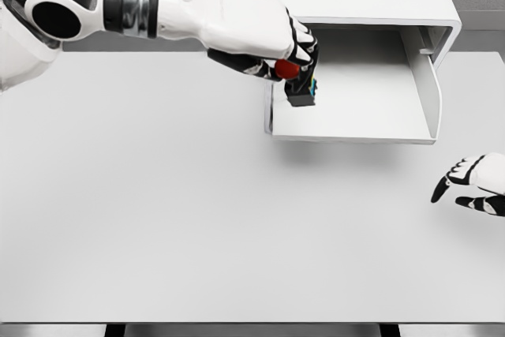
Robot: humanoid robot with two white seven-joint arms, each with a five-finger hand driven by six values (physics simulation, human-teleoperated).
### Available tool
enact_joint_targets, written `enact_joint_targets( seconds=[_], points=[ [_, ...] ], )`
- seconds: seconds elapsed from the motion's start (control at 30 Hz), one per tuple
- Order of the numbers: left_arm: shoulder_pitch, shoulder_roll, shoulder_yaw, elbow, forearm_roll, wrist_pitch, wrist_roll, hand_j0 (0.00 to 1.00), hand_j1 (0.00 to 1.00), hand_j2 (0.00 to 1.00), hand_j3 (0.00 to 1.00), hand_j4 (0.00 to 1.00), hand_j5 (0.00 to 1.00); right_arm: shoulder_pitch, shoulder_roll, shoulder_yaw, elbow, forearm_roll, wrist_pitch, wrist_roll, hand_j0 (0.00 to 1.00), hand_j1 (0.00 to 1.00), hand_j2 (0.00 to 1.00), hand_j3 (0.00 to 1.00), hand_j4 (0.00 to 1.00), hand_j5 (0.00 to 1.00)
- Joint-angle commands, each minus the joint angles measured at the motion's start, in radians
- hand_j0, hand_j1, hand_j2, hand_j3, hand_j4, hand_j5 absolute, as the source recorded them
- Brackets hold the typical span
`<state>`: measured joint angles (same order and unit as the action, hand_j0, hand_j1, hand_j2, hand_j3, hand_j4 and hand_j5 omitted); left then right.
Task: Slide open multi-storey tabletop storage cabinets and put open load switch and slide close multi-storey tabletop storage cabinets
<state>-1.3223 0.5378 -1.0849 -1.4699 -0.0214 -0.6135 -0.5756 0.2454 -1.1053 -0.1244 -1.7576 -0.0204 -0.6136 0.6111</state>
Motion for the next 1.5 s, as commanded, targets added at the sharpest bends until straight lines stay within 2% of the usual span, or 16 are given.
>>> enact_joint_targets(
  seconds=[0.0, 0.1, 0.27, 0.37, 0.6, 0.7, 0.93, 1.17, 1.2, 1.3, 1.4, 1.47],
  points=[
    [0.000, -0.050, 0.000, 0.069, 0.003, 0.003, -0.004, 0.37, 0.37, 0.37, 0.37, 0.37, 0.37, 0.000, -0.002, 0.017, 0.000, -0.006, 0.003, 0.000, 0.54, 0.54, 0.54, 0.54, 0.54, 0.54],
    [0.000, -0.113, -0.001, 0.145, 0.000, 0.003, -0.035, 0.37, 0.37, 0.37, 0.37, 0.37, 0.37, -0.002, -0.002, 0.017, 0.000, -0.006, 0.003, 0.000, 0.54, 0.54, 0.54, 0.54, 0.54, 0.54],
    [0.000, -0.128, -0.006, 0.152, -0.006, 0.003, -0.035, 0.39, 0.39, 0.39, 0.39, 0.39, 0.39, 0.000, -0.002, 0.017, 0.000, -0.006, 0.003, 0.000, 0.54, 0.54, 0.54, 0.54, 0.54, 0.54],
    [0.002, -0.148, -0.006, 0.198, -0.022, 0.003, -0.035, 0.43, 0.43, 0.43, 0.43, 0.43, 0.43, 0.000, -0.002, 0.019, 0.000, -0.006, 0.003, 0.000, 0.54, 0.54, 0.54, 0.54, 0.54, 0.54],
    [0.000, -0.162, -0.006, 0.247, -0.029, 0.003, -0.035, 0.78, 0.78, 0.78, 0.78, 0.78, 0.78, 0.000, -0.001, 0.019, 0.000, -0.006, 0.003, 0.000, 0.54, 0.54, 0.54, 0.54, 0.54, 0.54],
    [0.000, -0.173, -0.004, 0.253, -0.031, 0.003, -0.035, 1.00, 1.00, 1.00, 1.00, 1.00, 1.00, 0.002, -0.002, 0.019, 0.000, -0.006, 0.003, 0.000, 0.54, 0.54, 0.54, 0.54, 0.54, 0.54],
    [-0.002, -0.196, -0.004, 0.255, -0.032, 0.003, -0.035, 1.00, 1.00, 1.00, 1.00, 1.00, 1.00, 0.002, -0.001, 0.019, 0.000, -0.006, 0.003, 0.000, 0.54, 0.54, 0.54, 0.54, 0.54, 0.54],
    [-0.005, -0.197, -0.001, 0.238, -0.020, 0.003, -0.035, 1.00, 1.00, 1.00, 1.00, 1.00, 1.00, -0.040, 0.001, 0.017, -0.002, -0.009, 0.003, 0.000, 0.56, 0.56, 0.56, 0.56, 0.56, 0.56],
    [-0.011, -0.196, -0.001, 0.237, 0.003, 0.003, -0.035, 1.00, 1.00, 1.00, 1.00, 1.00, 1.00, -0.052, 0.001, 0.017, -0.002, -0.012, 0.003, 0.000, 0.56, 0.56, 0.56, 0.56, 0.56, 0.56],
    [-0.017, -0.153, 0.002, 0.140, 0.014, 0.003, -0.035, 1.00, 1.00, 1.00, 1.00, 1.00, 1.00, -0.061, 0.001, 0.017, -0.002, -0.015, 0.003, 0.000, 0.57, 0.57, 0.57, 0.57, 0.57, 0.57],
    [-0.031, -0.079, 0.005, -0.030, 0.096, 0.003, -0.035, 1.00, 1.00, 1.00, 1.00, 1.00, 1.00, -0.080, 0.001, 0.019, -0.002, -0.016, 0.003, 0.000, 0.57, 0.57, 0.57, 0.57, 0.57, 0.57],
    [-0.049, -0.024, 0.006, -0.113, 0.149, 0.003, -0.035, 1.00, 1.00, 1.00, 1.00, 1.00, 1.00, -0.084, 0.002, 0.019, -0.002, -0.016, 0.003, 0.000, 0.57, 0.57, 0.57, 0.57, 0.57, 0.57]
  ],
)
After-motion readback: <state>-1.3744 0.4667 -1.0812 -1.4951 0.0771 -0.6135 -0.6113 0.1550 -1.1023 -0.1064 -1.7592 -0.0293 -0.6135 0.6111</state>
